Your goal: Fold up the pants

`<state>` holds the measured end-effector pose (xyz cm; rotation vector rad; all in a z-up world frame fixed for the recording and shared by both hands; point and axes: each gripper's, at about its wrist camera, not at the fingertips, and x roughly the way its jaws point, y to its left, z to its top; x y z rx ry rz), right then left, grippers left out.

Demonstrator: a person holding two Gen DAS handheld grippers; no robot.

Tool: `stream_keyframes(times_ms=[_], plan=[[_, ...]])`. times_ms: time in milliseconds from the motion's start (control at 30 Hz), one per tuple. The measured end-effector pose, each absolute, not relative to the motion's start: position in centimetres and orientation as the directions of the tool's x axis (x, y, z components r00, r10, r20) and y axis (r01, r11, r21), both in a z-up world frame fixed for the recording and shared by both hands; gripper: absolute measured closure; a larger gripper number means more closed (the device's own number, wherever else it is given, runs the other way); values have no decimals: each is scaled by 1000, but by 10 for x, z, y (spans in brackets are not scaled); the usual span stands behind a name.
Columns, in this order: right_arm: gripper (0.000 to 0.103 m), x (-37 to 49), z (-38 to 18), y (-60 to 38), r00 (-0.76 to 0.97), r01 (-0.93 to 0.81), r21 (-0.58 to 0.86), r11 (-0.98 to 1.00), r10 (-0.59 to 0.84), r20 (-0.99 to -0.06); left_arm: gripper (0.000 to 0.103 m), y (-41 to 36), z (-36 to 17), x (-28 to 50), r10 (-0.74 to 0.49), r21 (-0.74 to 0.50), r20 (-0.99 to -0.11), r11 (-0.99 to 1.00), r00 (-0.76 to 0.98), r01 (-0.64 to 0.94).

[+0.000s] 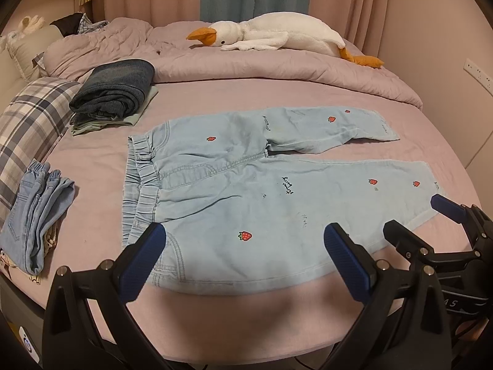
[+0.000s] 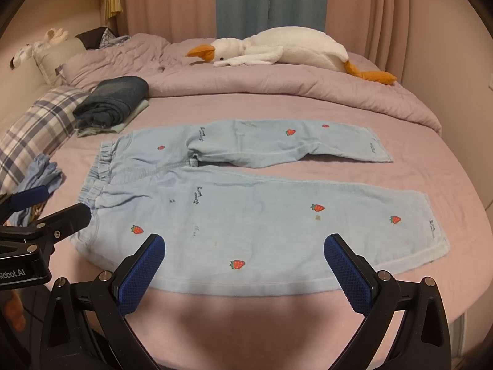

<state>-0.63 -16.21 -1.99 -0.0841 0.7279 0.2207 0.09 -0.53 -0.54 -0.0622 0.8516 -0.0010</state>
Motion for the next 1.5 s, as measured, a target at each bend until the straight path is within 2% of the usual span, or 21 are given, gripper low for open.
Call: stream_keyframes(times_ms=[100, 200, 333, 467, 700, 800, 867, 900, 933, 967, 1033, 1100, 1167, 1200, 1333, 1400, 1500], plan=[[1, -6, -22, -160, 721, -234, -1, 972, 173, -671, 0, 2, -11, 3, -37, -80, -772, 996, 634, -38], [1, -4, -29, -156, 696, -262, 13, 965, 198, -690, 1, 25, -22, 4, -75, -159, -791, 983, 608, -87], [1, -2, -47, -139, 682, -322, 8, 947, 237, -692, 1, 72, -45, -4, -120, -293, -824, 927, 554, -235], [1, -6, -64, -113, 661, -412, -53, 910, 258, -705, 1, 120, -70, -22, -137, -356, -863, 847, 486, -394], [1, -28, -87, -68, 603, -602, -155, 784, 319, -732, 3, 147, -112, -21, -219, -515, -807, 716, 549, -471], [2, -37, -96, -49, 594, -672, -201, 713, 356, -722, 7, 155, -119, -13, -188, -526, -780, 715, 597, -461], [10, -40, -104, -35, 586, -710, -241, 662, 365, -723, 27, 156, -116, -5, -152, -501, -780, 733, 607, -460], [17, -41, -108, -29, 586, -721, -266, 640, 359, -726, 51, 158, -117, -1, -142, -491, -783, 739, 605, -462], [24, -42, -113, -22, 590, -728, -291, 621, 353, -726, 64, 161, -118, 1, -137, -485, -786, 741, 603, -464], [28, -41, -119, -15, 592, -734, -316, 601, 340, -731, 63, 165, -121, 4, -139, -488, -788, 735, 600, -471], [46, -40, -128, -4, 591, -744, -341, 574, 329, -737, 68, 170, -124, 6, -157, -514, -775, 720, 612, -466], [55, -40, -133, 4, 599, -746, -361, 559, 329, -730, 71, 174, -123, 9, -169, -517, -772, 728, 613, -450], [71, -38, -132, 12, 593, -754, -363, 548, 330, -734, 73, 178, -118, 10, -176, -527, -760, 730, 625, -436], [86, -37, -129, 17, 580, -763, -354, 540, 331, -744, 73, 181, -112, 9, -161, -522, -753, 736, 638, -430], [89, -40, -110, 31, 563, -773, -315, 551, 365, -742, 73, 190, -89, 2, -91, -483, -724, 775, 684, -408], [89, -45, -105, 35, 542, -787, -291, 544, 385, -747, 72, 189, -94, 4, -86, -444, -754, 798, 651, -407], [88, -46, -126, 41, 501, -793, -273, 544, 329, -801, 66, 194, -117, -1, -80, -412, -805, 789, 588, -456]])
